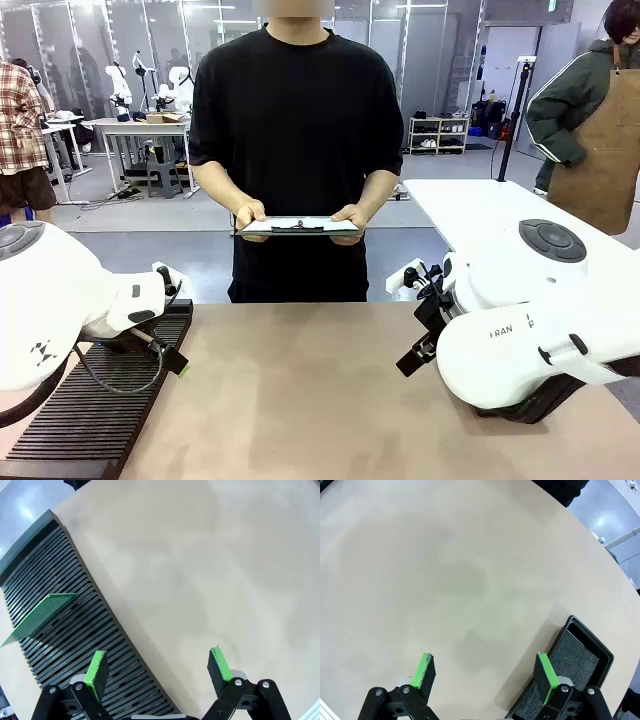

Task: Inspect the PCB.
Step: Pick up the Blank PCB and present it to the human.

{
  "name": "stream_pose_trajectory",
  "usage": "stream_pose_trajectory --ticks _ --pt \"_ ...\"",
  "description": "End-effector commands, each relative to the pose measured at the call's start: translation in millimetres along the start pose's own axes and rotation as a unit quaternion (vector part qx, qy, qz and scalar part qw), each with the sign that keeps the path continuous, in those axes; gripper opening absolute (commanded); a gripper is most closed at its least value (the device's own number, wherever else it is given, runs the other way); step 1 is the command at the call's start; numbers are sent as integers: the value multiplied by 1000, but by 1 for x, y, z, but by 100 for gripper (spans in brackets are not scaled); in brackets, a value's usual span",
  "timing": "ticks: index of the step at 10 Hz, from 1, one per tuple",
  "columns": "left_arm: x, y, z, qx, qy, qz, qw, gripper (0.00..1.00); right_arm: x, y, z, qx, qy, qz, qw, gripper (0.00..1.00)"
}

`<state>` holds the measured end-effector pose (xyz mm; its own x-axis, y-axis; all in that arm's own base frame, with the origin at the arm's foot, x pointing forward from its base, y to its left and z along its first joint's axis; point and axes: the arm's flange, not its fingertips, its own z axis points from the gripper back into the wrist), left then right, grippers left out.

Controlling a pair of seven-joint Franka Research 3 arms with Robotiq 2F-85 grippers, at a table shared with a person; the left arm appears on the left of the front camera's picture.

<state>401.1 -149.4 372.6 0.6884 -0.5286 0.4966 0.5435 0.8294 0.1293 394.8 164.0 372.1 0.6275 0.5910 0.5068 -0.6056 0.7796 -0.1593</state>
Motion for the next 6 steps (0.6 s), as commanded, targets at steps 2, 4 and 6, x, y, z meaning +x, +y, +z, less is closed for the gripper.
stream_pose_trajectory --ticks 2,4,6 --pt "0 0 0 0 0 0 1000 100 0 0 0 0 0 0 1000 100" --pt "0 0 0 0 0 0 1000 100 0 0 0 0 0 0 1000 100" --pt "0 0 0 0 0 0 1000 100 0 0 0 0 0 0 1000 100"
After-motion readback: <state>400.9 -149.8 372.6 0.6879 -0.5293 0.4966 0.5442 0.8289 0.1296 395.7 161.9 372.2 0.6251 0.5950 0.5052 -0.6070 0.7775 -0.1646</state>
